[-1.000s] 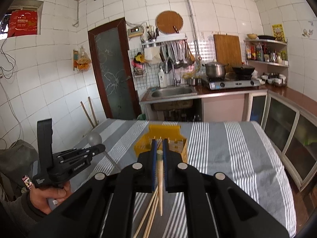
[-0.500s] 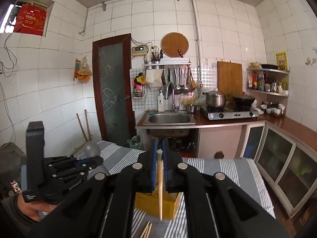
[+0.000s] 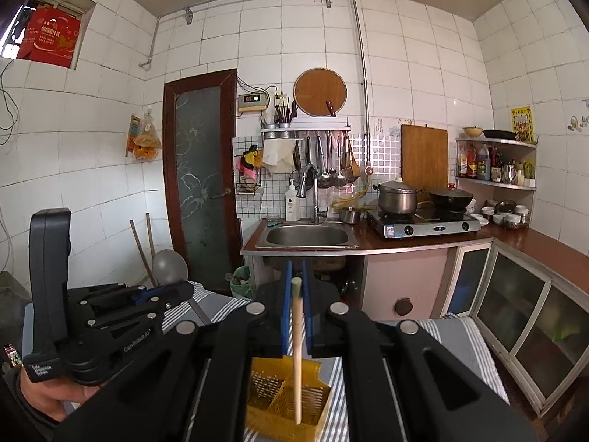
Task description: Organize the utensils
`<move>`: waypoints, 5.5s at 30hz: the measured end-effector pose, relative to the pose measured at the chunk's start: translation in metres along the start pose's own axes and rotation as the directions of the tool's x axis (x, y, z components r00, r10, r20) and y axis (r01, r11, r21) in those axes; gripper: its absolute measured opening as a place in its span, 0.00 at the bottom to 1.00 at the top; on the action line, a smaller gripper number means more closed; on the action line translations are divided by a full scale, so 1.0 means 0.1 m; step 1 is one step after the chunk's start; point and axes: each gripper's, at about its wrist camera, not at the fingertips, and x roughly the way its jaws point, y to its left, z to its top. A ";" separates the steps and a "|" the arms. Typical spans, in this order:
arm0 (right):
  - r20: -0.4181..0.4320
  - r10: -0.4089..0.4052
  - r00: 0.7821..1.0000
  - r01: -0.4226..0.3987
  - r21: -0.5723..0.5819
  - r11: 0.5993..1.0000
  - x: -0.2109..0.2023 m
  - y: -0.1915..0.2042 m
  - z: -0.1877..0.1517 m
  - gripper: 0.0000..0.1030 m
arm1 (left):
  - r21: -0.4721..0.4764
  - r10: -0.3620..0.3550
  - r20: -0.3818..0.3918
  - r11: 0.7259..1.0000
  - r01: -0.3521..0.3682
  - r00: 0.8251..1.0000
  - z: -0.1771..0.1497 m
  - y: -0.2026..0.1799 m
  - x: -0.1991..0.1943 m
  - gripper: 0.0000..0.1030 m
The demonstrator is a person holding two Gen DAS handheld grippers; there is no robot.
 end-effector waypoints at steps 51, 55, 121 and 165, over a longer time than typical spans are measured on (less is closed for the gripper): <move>-0.446 -0.102 0.889 0.125 0.021 0.992 -1.11 -0.35 -2.79 0.47 | -0.129 0.098 -0.294 0.982 -0.141 0.951 -2.86 0.80 -1.14 0.58; -0.476 -0.080 0.876 0.121 0.056 0.991 -1.07 -0.38 -2.89 0.40 | -0.110 0.071 -0.298 0.988 -0.108 0.952 -2.85 0.69 -1.10 0.57; -0.688 -0.095 0.720 0.111 -0.021 0.994 0.17 -0.38 -3.07 0.14 | 0.087 0.131 -0.580 0.991 -0.098 0.804 -2.60 0.63 0.71 0.20; -0.469 0.020 0.883 0.048 0.133 0.990 -0.27 -0.44 -2.46 0.06 | 0.025 0.048 -0.396 0.999 -0.041 0.917 -2.06 0.38 0.00 0.04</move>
